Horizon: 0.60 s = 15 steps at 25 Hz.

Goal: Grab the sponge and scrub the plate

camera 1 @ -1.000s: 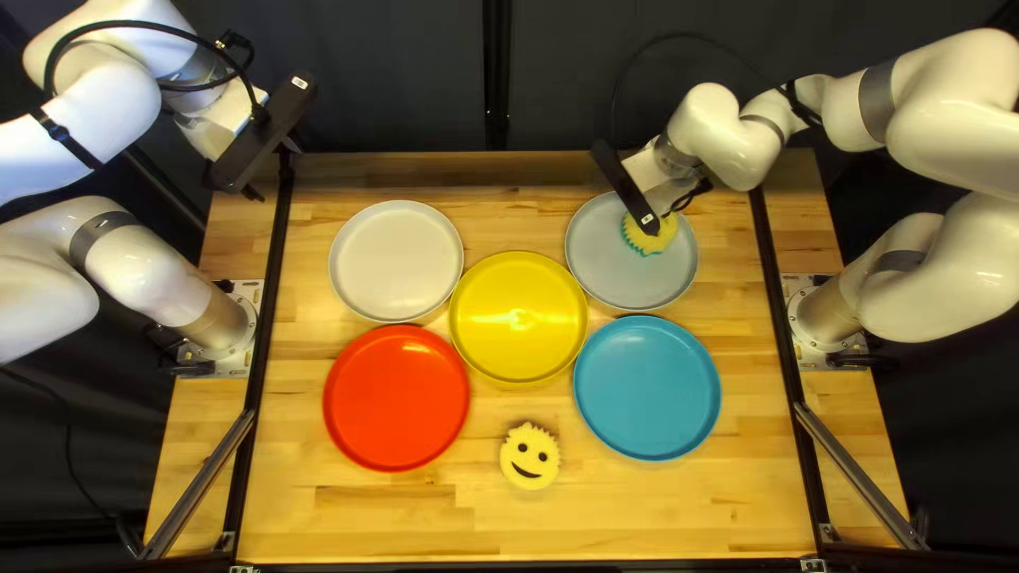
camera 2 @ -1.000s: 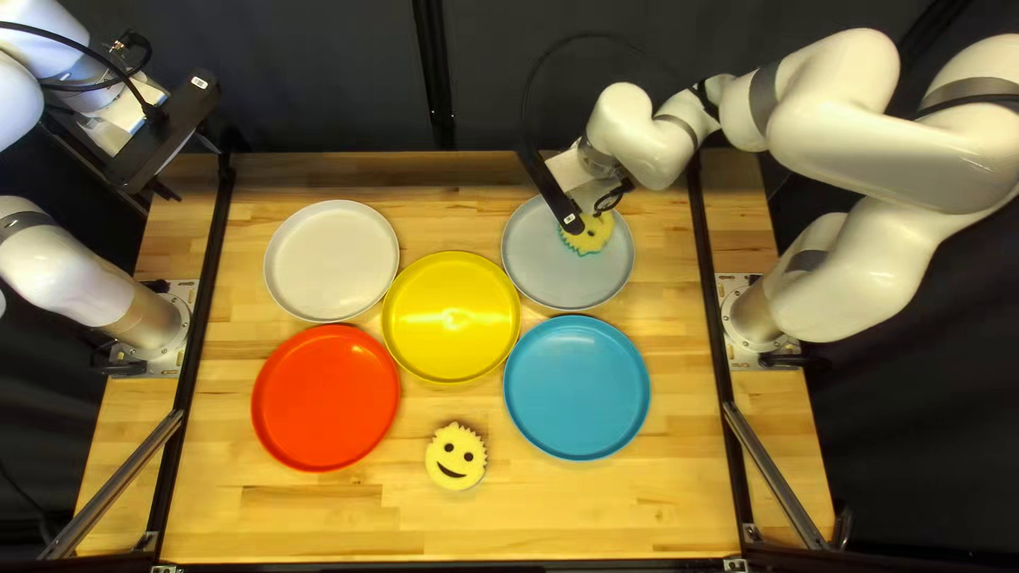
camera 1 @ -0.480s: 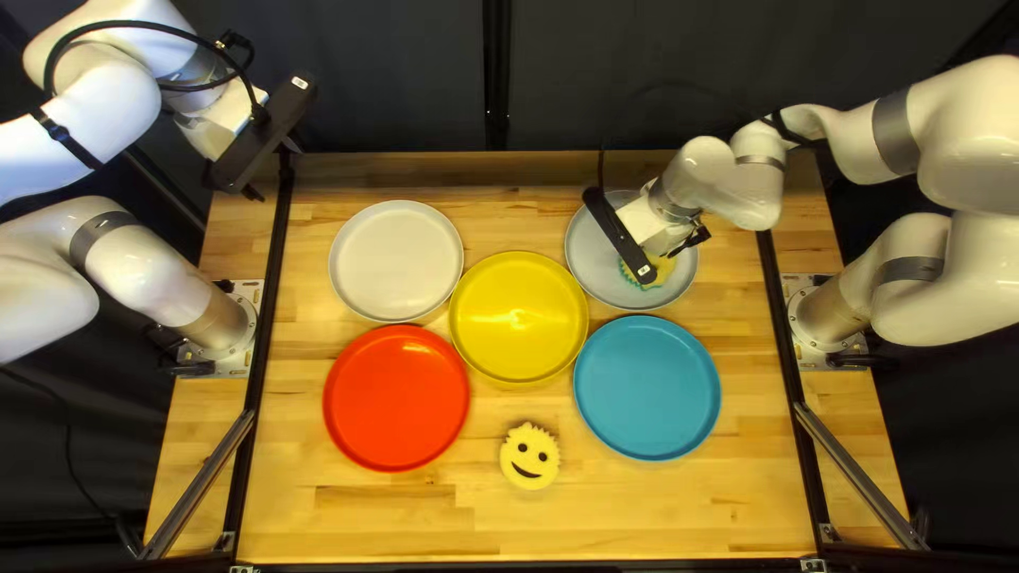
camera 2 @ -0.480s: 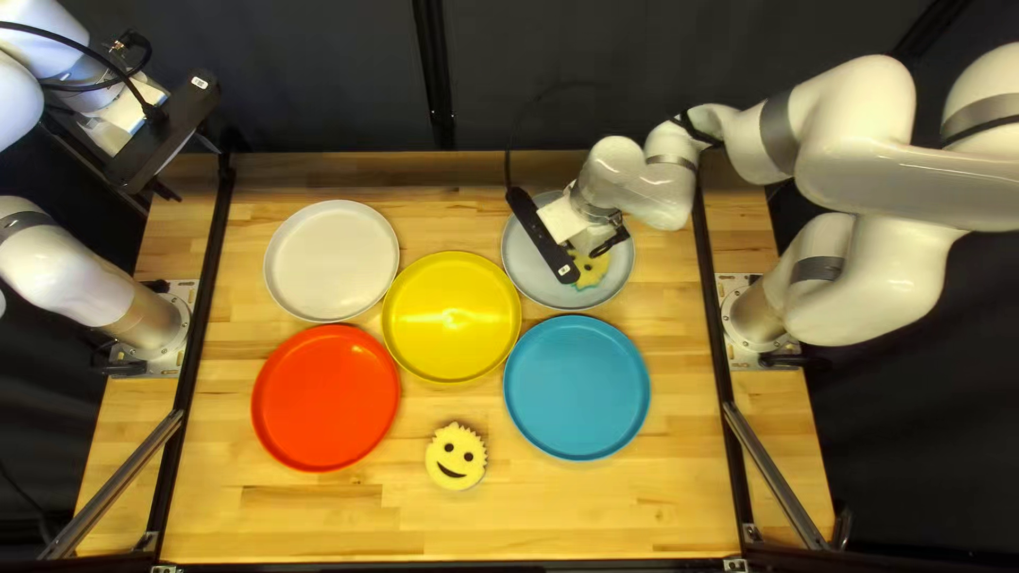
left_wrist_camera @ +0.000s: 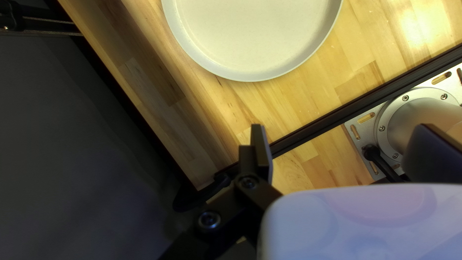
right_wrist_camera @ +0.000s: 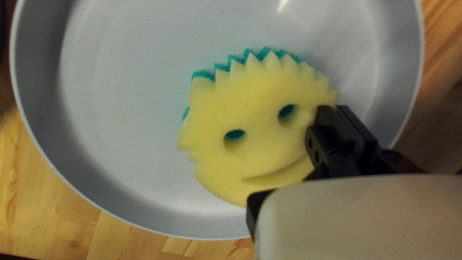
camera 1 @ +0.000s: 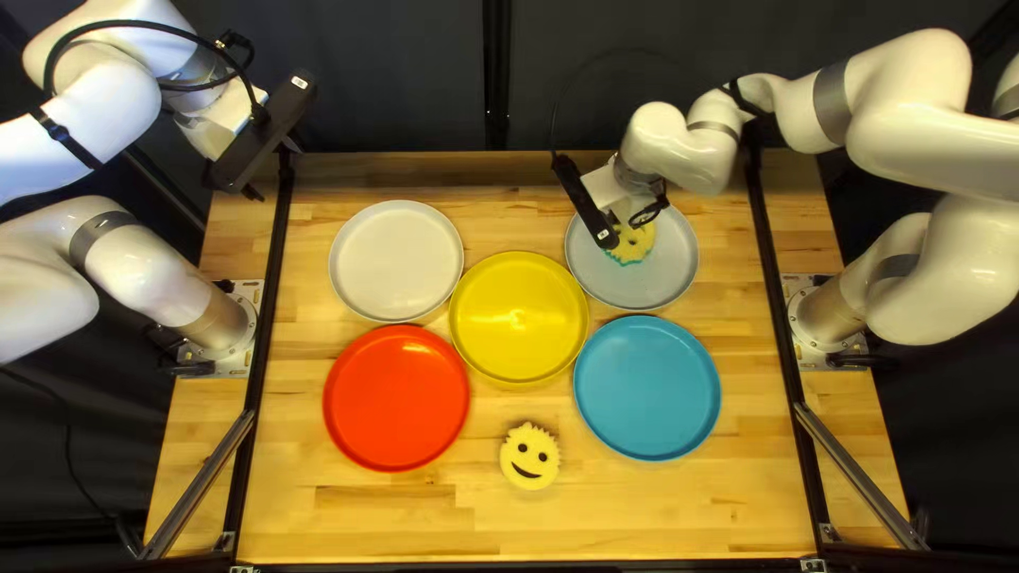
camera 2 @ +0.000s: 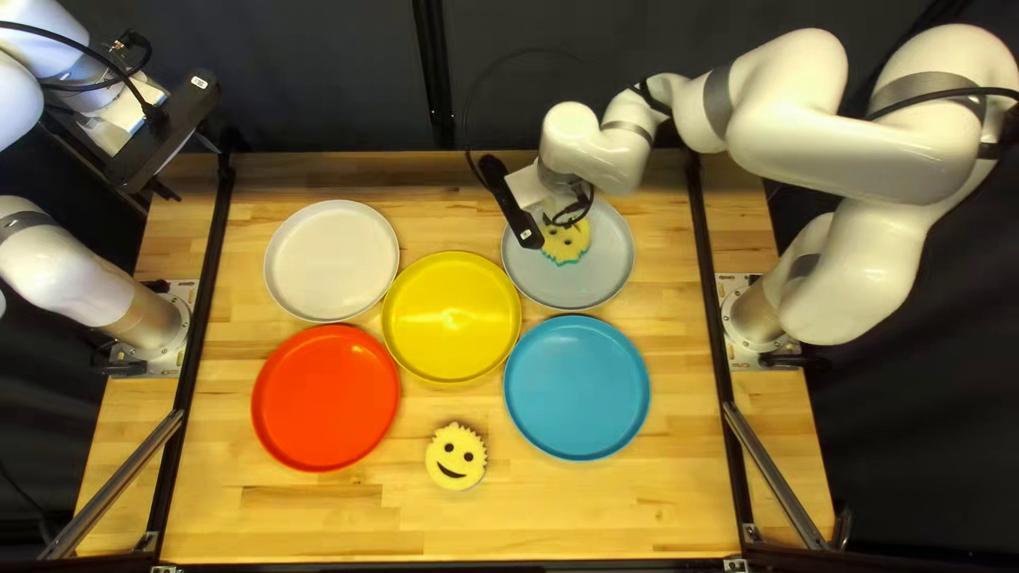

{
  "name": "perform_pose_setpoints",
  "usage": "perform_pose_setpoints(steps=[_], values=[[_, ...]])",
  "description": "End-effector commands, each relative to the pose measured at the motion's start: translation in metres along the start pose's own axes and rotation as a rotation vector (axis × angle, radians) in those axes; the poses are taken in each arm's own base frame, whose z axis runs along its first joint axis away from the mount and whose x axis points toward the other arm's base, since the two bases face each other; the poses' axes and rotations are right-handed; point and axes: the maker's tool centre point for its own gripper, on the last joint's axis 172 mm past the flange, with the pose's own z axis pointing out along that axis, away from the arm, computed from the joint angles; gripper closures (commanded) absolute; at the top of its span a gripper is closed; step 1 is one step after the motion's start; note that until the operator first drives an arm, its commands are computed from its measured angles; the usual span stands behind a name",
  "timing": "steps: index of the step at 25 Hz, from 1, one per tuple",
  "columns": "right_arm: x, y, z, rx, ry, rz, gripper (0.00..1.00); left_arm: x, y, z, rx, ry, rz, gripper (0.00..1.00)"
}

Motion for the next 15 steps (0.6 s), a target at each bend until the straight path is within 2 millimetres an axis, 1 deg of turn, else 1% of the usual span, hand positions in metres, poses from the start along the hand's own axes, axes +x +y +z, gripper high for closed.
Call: perform_pose_setpoints(steps=[1, 4, 8, 11, 12, 13, 14, 15], values=[[0.006, -0.011, -0.01, 0.001, 0.025, 0.028, 1.0, 0.0, 0.0, 0.0, 0.0, 0.0, 0.0, 0.0], [0.015, -0.028, -0.024, 0.004, 0.049, 0.05, 1.0, 0.0, 0.0, 0.0, 0.0, 0.0, 0.0, 0.0], [0.021, -0.042, -0.039, 0.03, 0.067, 0.083, 1.0, 0.0, 0.0, 0.0, 0.0, 0.0, 0.0, 0.0], [0.029, -0.055, -0.05, 0.062, 0.082, 0.101, 1.0, 0.0, 0.0, 0.0, 0.0, 0.0, 0.0, 0.0], [0.034, -0.064, -0.055, 0.076, 0.093, 0.107, 1.0, 0.0, 0.0, 0.0, 0.0, 0.0, 0.0, 0.0], [0.036, -0.067, -0.057, 0.081, 0.098, 0.109, 1.0, 0.0, 0.0, 0.0, 0.0, 0.0, 0.0, 0.0], [0.043, -0.08, -0.061, 0.088, 0.112, 0.112, 1.0, 0.0, 0.0, 0.0, 0.0, 0.0, 0.0, 0.0], [0.048, -0.088, -0.064, 0.091, 0.126, 0.111, 1.0, 0.0, 0.0, 0.0, 0.0, 0.0, 0.0, 0.0]])
